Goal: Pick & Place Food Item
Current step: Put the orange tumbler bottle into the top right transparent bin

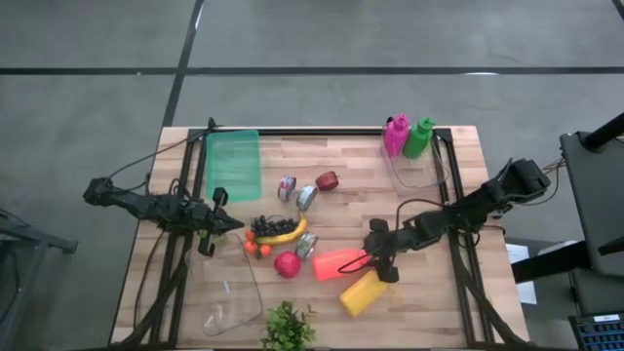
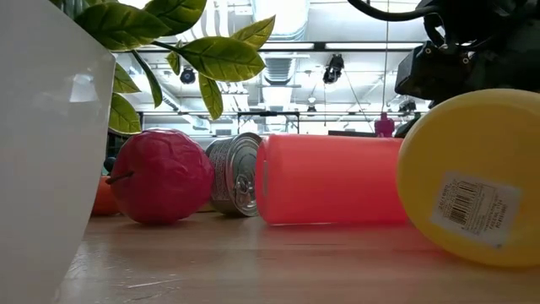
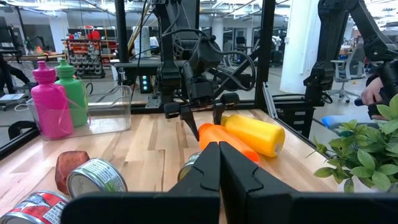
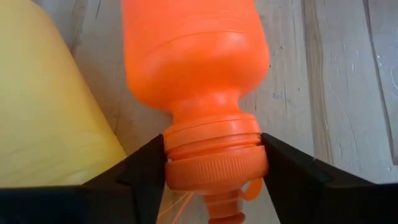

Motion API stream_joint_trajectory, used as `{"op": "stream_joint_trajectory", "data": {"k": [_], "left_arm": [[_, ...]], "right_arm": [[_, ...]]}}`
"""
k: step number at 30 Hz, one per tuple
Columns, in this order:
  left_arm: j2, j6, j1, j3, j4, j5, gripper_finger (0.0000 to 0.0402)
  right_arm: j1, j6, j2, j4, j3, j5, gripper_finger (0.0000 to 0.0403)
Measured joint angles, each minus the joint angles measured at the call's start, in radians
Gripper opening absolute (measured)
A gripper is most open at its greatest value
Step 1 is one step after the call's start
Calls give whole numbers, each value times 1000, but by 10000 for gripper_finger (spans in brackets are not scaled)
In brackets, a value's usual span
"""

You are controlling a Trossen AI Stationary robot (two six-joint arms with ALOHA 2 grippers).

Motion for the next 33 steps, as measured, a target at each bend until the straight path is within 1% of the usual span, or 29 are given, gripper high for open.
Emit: {"op": "stream_joint_trajectory", "data": {"k": [4, 9, 24, 28, 33], "left_arm": [[0, 0, 0, 0, 0, 0, 0], [0, 0, 0, 0, 0, 0, 0], [0, 0, 0, 0, 0, 0, 0], [0, 0, 0, 0, 0, 0, 0], [0, 0, 0, 0, 0, 0, 0]], "right_arm": [[0, 0, 0, 0, 0, 0, 215], [0, 0, 0, 0, 0, 0, 227], [0, 1, -9, -16, 0, 0, 227], [-1, 64, -37, -42, 0, -6, 227], [0, 156, -111, -116, 0, -7, 227]]}}
